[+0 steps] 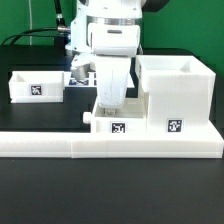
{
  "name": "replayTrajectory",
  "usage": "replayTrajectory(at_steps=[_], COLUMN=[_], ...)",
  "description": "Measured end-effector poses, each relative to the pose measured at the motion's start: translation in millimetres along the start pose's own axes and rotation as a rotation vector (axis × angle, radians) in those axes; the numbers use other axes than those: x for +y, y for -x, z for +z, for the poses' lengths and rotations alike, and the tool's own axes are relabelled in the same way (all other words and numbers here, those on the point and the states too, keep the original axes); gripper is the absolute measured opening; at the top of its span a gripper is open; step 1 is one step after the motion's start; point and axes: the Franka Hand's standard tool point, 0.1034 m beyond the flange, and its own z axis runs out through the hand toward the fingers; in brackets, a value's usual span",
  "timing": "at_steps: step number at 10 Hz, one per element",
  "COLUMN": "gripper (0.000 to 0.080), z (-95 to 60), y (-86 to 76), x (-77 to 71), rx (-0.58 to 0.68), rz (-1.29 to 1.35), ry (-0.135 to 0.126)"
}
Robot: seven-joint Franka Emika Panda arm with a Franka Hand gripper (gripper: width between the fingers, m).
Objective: Assemble drawer
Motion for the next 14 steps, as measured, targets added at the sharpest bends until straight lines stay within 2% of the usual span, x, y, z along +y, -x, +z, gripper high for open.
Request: replayTrajectory(at_steps=[13,14], gripper=[0.0044,0.0044], z=[0.4,0.5], y=[6.8,7.6], x=[1.4,0.9], rx=[-0.022,-0.024], rz=[-0.026,-0.026], ry=[-0.001,-0.008])
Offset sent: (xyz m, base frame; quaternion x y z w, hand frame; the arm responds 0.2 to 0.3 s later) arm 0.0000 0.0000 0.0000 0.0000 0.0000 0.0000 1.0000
